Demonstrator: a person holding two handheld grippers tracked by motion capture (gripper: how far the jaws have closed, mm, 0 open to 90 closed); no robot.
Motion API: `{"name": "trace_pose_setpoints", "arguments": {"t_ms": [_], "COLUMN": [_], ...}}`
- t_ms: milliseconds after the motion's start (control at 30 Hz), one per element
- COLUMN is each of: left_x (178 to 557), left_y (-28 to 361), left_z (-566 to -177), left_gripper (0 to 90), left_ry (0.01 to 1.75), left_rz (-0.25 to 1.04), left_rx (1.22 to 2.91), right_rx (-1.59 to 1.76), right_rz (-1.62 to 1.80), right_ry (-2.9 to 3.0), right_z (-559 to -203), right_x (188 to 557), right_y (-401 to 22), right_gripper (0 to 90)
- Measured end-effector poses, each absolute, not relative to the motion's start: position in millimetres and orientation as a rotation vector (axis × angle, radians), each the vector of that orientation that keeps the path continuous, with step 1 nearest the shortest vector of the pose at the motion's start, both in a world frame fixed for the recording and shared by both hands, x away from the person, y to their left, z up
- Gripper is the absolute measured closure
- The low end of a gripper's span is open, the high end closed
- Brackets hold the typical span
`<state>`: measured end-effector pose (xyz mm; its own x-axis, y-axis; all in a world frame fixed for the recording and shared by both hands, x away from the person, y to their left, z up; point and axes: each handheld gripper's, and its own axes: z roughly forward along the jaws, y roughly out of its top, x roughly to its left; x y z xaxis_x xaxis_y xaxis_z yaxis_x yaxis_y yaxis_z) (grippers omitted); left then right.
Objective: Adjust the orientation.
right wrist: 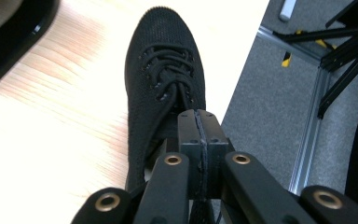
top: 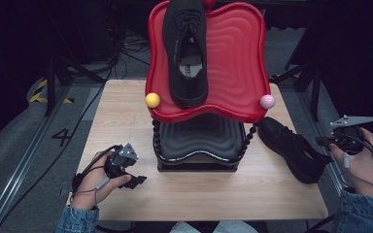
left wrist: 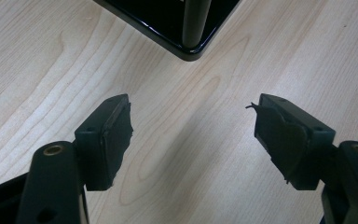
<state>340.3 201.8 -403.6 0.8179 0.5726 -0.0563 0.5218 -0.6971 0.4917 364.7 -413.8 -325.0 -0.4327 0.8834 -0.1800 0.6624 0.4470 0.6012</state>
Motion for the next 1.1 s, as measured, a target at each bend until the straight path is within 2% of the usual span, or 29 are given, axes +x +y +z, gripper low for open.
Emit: {"name": "trace_pose_setpoints", "arguments": {"t_ms": [33,67,233,400,500,667,700,733,833,1100], "left_x": [340,340,341,342,342,342,341,341,340,340], "left_y": [202,202,201,200,199,200,200,200,201,202], "left_z": [-403,-403,-404,-406,-406,-406,-406,-407,-407,-408], "left_gripper": [28.0,28.0,28.0,27.9,27.8,27.8,27.8,27.8,27.4,27.4], "left_ry": [0.807,0.800,0.813,0.800,0.798,0.793,0.795,0.797,0.800,0.803], "left_rz": [0.134,0.137,0.131,0.132,0.126,0.133,0.123,0.128,0.130,0.124], "left_rx": [2.504,2.508,2.499,2.501,2.506,2.512,2.512,2.510,2.515,2.515], "right_rx": [1.286,1.286,1.314,1.311,1.311,1.336,1.335,1.341,1.335,1.243], "right_rz": [0.629,0.629,0.583,0.511,0.475,0.437,0.427,0.417,0.402,0.477], "right_ry": [2.252,2.252,2.368,2.439,2.463,2.529,2.541,2.561,2.573,2.637], "right_z": [-323,-323,-333,-347,-357,-372,-373,-374,-373,-367], "right_x": [362,362,362,368,375,384,385,386,387,384], "right_y": [-411,-411,-407,-403,-402,-402,-401,-399,-395,-359], "right_gripper": [85.0,85.0,69.0,62.9,64.1,72.1,74.1,81.8,87.2,87.8]}}
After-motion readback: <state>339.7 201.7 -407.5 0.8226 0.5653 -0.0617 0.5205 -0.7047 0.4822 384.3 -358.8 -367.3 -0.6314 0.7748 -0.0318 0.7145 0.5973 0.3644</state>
